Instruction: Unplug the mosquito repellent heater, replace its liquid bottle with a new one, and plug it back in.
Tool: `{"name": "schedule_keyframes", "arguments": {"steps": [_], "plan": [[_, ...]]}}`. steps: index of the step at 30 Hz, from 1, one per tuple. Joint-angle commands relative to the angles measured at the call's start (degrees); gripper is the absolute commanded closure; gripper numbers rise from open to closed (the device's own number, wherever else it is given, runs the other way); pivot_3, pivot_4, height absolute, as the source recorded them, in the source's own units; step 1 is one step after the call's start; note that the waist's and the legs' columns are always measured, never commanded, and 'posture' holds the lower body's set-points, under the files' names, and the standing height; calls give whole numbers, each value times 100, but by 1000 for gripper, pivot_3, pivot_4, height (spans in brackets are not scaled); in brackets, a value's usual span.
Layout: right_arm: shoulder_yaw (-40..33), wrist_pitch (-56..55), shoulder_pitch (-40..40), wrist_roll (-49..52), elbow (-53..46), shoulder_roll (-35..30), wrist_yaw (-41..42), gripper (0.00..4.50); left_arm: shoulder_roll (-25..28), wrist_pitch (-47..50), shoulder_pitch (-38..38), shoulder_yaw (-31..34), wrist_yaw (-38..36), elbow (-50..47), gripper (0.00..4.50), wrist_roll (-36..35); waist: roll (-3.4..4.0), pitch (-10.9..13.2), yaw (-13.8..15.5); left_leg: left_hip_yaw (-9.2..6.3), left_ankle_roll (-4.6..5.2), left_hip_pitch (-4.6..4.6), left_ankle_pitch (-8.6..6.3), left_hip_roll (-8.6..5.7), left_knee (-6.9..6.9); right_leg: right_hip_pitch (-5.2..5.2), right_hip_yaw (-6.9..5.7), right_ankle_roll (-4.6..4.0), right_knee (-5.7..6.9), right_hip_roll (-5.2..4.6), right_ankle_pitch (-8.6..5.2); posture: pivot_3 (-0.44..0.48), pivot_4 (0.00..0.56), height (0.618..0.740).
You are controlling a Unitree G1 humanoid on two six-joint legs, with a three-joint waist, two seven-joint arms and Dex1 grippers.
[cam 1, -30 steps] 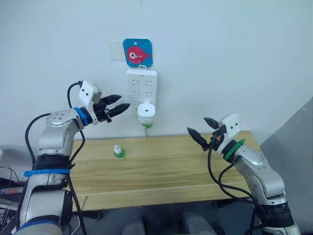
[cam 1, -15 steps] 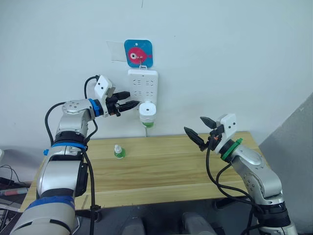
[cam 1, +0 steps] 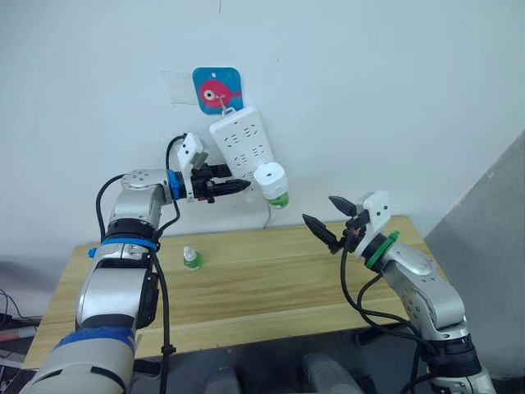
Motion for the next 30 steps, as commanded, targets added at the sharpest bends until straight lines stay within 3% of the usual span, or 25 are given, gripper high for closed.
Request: {"name": "schedule_keyframes", "arguments": {"steps": [1, 3, 9, 20, 30], "plan": [[10, -107, -76, -14, -84, 36, 18, 0, -63, 123, -273, 107, -59, -311, 1869, -187, 0, 0, -2, 0, 0, 0, 0, 0, 0, 0, 0, 0, 1, 0, 0, -177, 41, 740], [21, -89, -79, -13, -106, 43, 11, 0, -54, 148, -239, 111, -71, -359, 1869, -199, 0, 0, -5, 0, 0, 0, 0, 0, 0, -1, 1, 0, 3, 0, 0, -176, 42, 740], [85, 216, -137, 90, -391, 154, -120, 0, -2, 196, -89, 155, -120, -480, 3078, -229, 1, 0, -11, -2, 0, 0, 0, 0, 1, -2, 1, 0, 5, 0, 0, -176, 47, 740], [677, 1164, -932, -364, -638, 667, -1002, 0, -81, 151, -114, 132, 32, -415, 3099, -135, 1, 0, -12, -8, 0, -2, 0, 0, 1, -6, 0, -2, 10, 0, -1, -183, 60, 740], [1087, 901, -1752, -1184, 174, 1141, -1506, 0, -127, 46, -120, 161, 174, -418, 3099, -133, 1, 0, -19, -16, 0, -4, 0, -2, 3, -8, -3, -2, 17, -1, -1, -174, 56, 740]]}}
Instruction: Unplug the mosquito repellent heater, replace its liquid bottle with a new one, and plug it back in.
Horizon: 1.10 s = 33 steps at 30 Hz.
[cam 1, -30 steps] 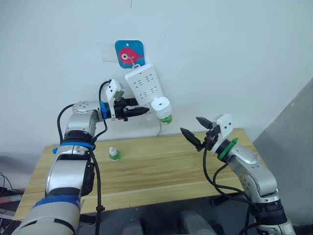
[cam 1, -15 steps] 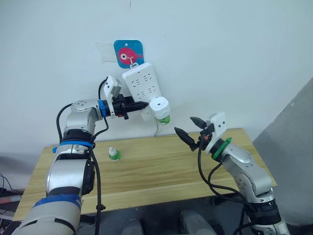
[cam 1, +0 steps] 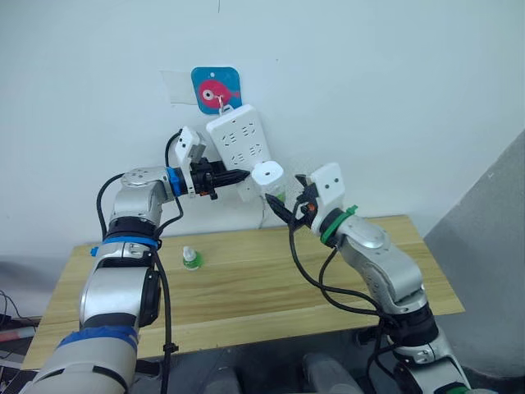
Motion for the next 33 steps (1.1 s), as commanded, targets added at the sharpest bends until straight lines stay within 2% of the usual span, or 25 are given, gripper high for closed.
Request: {"name": "schedule_keyframes", "arguments": {"steps": [1, 14, 19, 25, 33], "plan": [[83, -218, -277, -230, 80, 154, -107, 0, -76, -189, -106, -5, -60, -288, 3099, -52, 0, 0, 0, -2, 0, -1, 0, -1, 0, 0, -1, 0, 0, -2, 0, -171, 54, 740], [160, -704, -758, -595, 983, 566, -76, 0, -104, -250, -91, 19, 67, -294, 3099, -64, 0, 0, -6, -42, -2, -2, 1, -6, 7, 0, -8, 0, 15, -4, 0, -151, 51, 740], [91, -853, -772, -581, 1073, 631, -25, 1533, -73, -273, -66, 34, 89, -306, 3099, -59, 0, 0, -8, -49, -2, -2, 1, -8, 6, 0, -9, 0, 15, -6, 0, -145, 51, 740], [66, -867, -683, -585, 953, 550, 92, 1542, -50, -302, -57, 71, 269, -257, 3099, -26, 0, 0, -7, -54, -2, -2, 2, -8, 7, 0, -12, -1, 17, -6, 0, -143, 51, 740], [-22, -382, -206, -521, -84, -29, 305, 1542, 4, -487, -119, 81, 545, -33, 3099, 91, 0, 0, -9, -73, -2, -10, 2, -32, 8, 1, -9, 0, 17, -18, -2, -147, 45, 740]]}}
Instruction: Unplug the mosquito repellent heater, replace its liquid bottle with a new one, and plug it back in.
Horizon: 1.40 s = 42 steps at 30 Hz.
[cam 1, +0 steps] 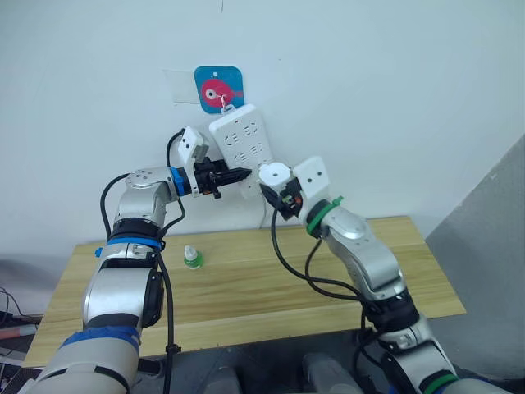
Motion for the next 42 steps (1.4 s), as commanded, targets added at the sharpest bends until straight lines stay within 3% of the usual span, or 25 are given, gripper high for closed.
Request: {"name": "schedule_keyframes", "arguments": {"steps": [1, 5, 15, 24, 28, 32, 34, 42], "plan": [[-117, 117, 23, 39, -535, -92, 58, 1542, 69, -235, -140, 114, 243, -76, 3099, 23, 0, 0, -21, -3, 0, 1, 1, -3, 4, 0, 1, 0, 5, 0, 0, -146, 43, 740], [-241, 254, 101, 90, -656, -125, 13, 1542, 67, -275, -109, 141, 296, -79, 3099, 4, 0, 0, -77, -11, -5, 8, 9, -11, 13, 1, -3, 1, 40, 0, 0, -143, 40, 740], [-1539, 763, 445, 1006, -852, 134, -188, 1542, 471, 9, 666, 304, 319, -779, 39, -155, 1, -1, -150, -21, -6, 14, 10, -13, 74, 7, -4, 5, 108, 1, -3, -132, 32, 740], [-2596, 1166, 408, 1964, -419, 532, -551, 1542, 1017, 580, 2638, 752, 951, -2826, 39, -389, 4, -3, -131, -14, -5, 60, 10, -6, 62, 37, 15, 4, 108, 4, -3, -95, 35, 740], [-3031, 1525, 347, 2477, -341, 740, -844, 1542, 1014, 866, 3837, 742, 1042, -4637, 39, -655, 5, -2, -81, -11, -5, 56, 10, -4, 61, 40, 24, 4, 104, -3, -4, -77, 44, 740], [-3788, 2061, 174, 3538, -230, 1221, -1510, 1542, 441, 825, 4618, 153, 1577, -6563, 39, -633, 10, 1, 99, -2, -5, 59, 10, -4, 61, 42, 30, 5, 101, -3, -4, -61, 54, 740], [-4134, 2304, 76, 4126, -186, 1455, -1856, 1542, 34, 751, 4673, -208, 1956, -7010, 39, -465, 13, 3, 189, 6, -5, 62, 10, -6, 62, 48, 34, 6, 100, -4, -5, -60, 59, 740], [-4499, 2569, 44, 5717, -114, 1524, -2776, 1542, -1465, 134, 4125, -1295, 3256, -6521, 39, 414, 26, 3, 208, 55, -2, 62, 8, -12, 62, 46, 47, 29, 92, 4, -17, -76, 70, 740]]}}
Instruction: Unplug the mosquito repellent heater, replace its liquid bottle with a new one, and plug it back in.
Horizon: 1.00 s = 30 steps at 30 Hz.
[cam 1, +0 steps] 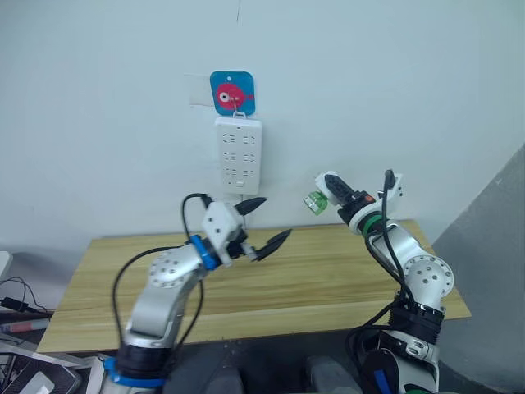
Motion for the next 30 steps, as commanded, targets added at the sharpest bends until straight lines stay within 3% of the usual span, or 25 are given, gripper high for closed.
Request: {"name": "schedule_keyframes", "arguments": {"steps": [1, 8, 24, 30], "plan": [[-44, -43, -120, 740, -132, 74, -326, 1542, -390, -410, -300, -183, 540, 344, 39, 330, 4, 2, -37, 0, 0, 0, 0, 0, -1, -2, 0, 0, 1, 1, 0, -79, 69, 740], [184, -146, -17, 1501, -250, -14, -787, 1542, -849, -919, -670, -343, 956, 1096, 39, 615, 19, 9, -71, 2, 3, 3, -2, 5, -6, -6, 7, 4, 0, 13, -3, -101, 73, 740], [823, -637, 245, 2191, -379, -405, -1137, 1542, -1059, -1237, -939, -460, 1022, 1652, 39, 634, 22, 13, -83, 8, 3, -2, -2, 5, -11, -8, 8, 8, -17, 13, -5, -124, 75, 740], [976, -776, 303, 2359, -377, -530, -1152, 1542, -1043, -1235, -890, -449, 1014, 1684, 1866, 618, 32, 22, -89, 8, 3, -2, -2, 5, -25, -7, 9, 8, -38, 13, -5, -127, 79, 740]]}}
